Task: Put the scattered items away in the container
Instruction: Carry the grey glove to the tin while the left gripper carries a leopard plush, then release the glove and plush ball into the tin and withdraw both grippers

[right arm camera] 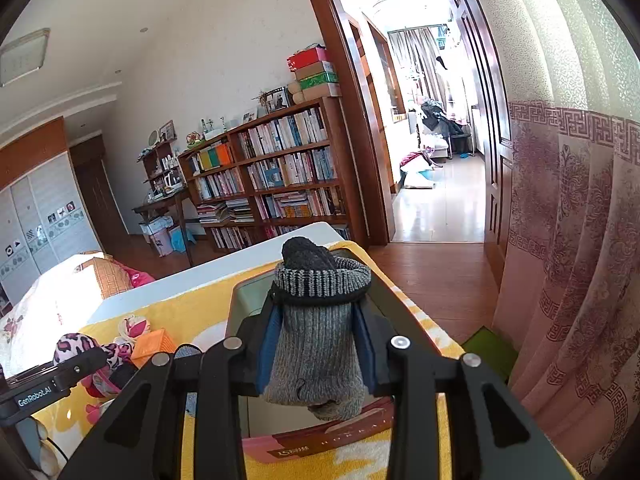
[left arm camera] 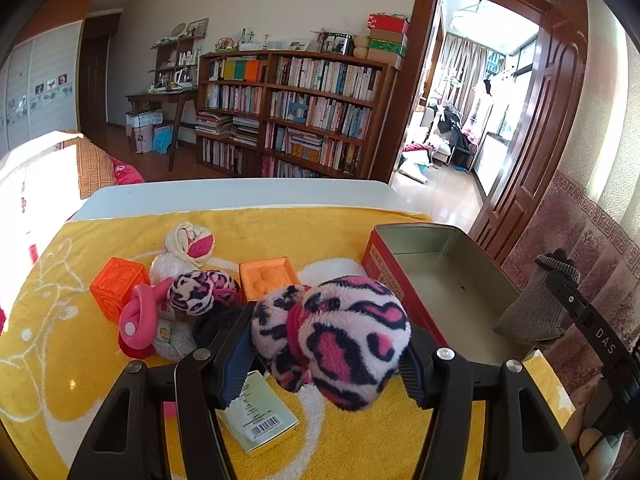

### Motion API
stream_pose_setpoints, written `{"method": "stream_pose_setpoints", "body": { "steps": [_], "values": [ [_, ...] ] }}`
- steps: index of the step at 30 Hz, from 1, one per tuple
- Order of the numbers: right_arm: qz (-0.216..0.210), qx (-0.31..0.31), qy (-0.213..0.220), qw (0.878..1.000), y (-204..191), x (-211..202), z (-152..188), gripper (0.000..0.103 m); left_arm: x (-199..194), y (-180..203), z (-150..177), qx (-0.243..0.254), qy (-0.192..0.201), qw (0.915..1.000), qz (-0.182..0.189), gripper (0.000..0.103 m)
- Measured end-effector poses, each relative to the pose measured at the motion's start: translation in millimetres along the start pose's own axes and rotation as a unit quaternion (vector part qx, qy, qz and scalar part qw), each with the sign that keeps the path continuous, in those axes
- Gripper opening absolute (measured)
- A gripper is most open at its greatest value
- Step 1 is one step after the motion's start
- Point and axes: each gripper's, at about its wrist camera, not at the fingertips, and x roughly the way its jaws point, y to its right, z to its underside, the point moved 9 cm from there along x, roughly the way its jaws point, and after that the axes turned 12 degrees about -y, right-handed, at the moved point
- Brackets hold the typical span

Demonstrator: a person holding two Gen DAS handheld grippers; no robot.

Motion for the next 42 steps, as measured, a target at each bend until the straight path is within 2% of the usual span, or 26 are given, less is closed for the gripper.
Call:
{"method": "stream_pose_setpoints", "body": {
  "steps": [2,4,6,8,12,17,18,20,21,28,42],
  "values": [
    [0.005,0.001,0.005,1.0,7,5,1,0.062,2,15,-5,0.009,0.002,0.9999,0.008,0.064],
    [0.021,-0.005,0.026,0.999,13,3,0,0.065,7,32,-11,0.02,0.003,0.9996,0.018,0.064],
    [0.028,-0.009,0.049,0.998,18,-3,-3,0.075,12,50,-17,0.031,0.002,0.9991,0.028,0.064],
    [0.035,0.003,0.073,0.997,25,-10,-6,0.08,20,68,-22,0.041,-0.002,0.9985,0.038,0.064],
    [0.055,0.04,0.097,0.993,46,-22,-11,0.08,33,99,-32,0.053,-0.011,0.9968,0.058,0.064],
    [0.062,0.081,0.102,0.99,68,-26,-11,0.08,50,130,-37,0.071,-0.026,0.9941,0.078,0.065],
    [0.063,0.085,0.101,0.989,71,-26,-10,0.08,54,135,-37,0.073,-0.031,0.9935,0.082,0.067],
    [0.063,0.089,0.097,0.989,74,-24,-10,0.08,60,141,-36,0.071,-0.041,0.993,0.085,0.087],
    [0.063,0.09,0.095,0.989,75,-23,-9,0.08,62,143,-34,0.066,-0.04,0.9932,0.087,0.087],
    [0.064,0.095,0.09,0.989,79,-18,-4,0.081,64,138,-26,0.051,-0.051,0.9932,0.092,0.087],
    [0.076,0.079,0.09,0.99,74,-19,-1,0.082,30,55,-26,-0.026,-0.019,0.9981,0.053,0.087]
  ]
}}
